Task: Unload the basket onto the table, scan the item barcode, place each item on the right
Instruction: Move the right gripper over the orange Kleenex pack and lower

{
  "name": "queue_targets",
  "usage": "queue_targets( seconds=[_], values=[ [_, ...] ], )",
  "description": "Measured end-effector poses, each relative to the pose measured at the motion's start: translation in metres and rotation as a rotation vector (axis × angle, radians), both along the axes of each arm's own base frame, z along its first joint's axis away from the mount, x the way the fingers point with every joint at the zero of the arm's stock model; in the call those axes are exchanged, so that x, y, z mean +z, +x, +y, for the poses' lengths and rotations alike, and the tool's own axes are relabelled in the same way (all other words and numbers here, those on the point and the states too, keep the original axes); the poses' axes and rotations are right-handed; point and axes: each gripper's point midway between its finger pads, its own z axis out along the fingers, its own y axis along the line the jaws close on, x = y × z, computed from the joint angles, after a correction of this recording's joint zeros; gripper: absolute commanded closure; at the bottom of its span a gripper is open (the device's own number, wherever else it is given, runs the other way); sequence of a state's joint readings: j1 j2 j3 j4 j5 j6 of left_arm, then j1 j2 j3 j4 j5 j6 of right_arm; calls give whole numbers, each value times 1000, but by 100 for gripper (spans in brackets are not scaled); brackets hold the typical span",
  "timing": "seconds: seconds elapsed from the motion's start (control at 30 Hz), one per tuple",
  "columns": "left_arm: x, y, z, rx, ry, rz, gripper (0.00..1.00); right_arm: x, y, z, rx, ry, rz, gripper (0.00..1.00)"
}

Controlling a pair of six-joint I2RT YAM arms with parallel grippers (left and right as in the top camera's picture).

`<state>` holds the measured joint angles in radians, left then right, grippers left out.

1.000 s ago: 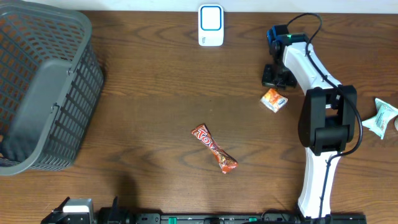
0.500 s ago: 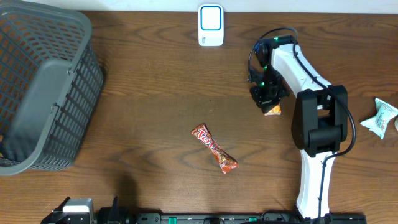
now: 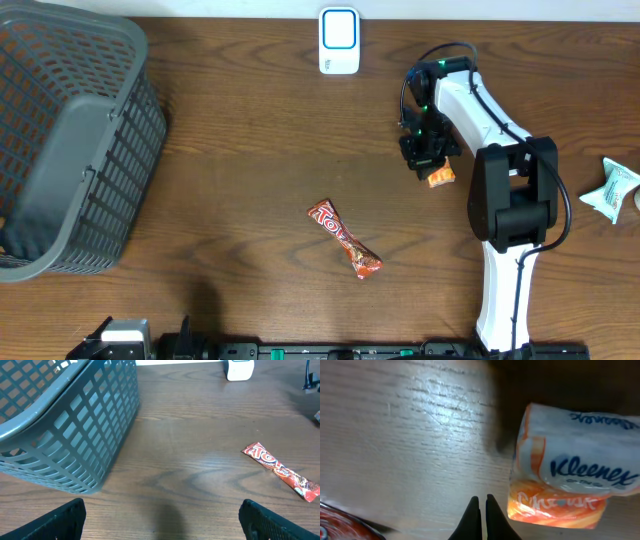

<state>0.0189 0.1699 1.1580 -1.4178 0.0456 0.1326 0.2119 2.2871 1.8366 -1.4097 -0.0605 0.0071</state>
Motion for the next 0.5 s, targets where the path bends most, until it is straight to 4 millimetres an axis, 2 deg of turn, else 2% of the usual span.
queue_targets(
  seconds=[0.27, 0.5],
  values=[
    [0, 0, 0, 0, 0, 0, 2, 21, 14, -6, -55, -44, -104, 99],
    [0, 0, 0, 0, 0, 0, 2, 21, 30, -14, -83, -101, -184, 99]
  ],
)
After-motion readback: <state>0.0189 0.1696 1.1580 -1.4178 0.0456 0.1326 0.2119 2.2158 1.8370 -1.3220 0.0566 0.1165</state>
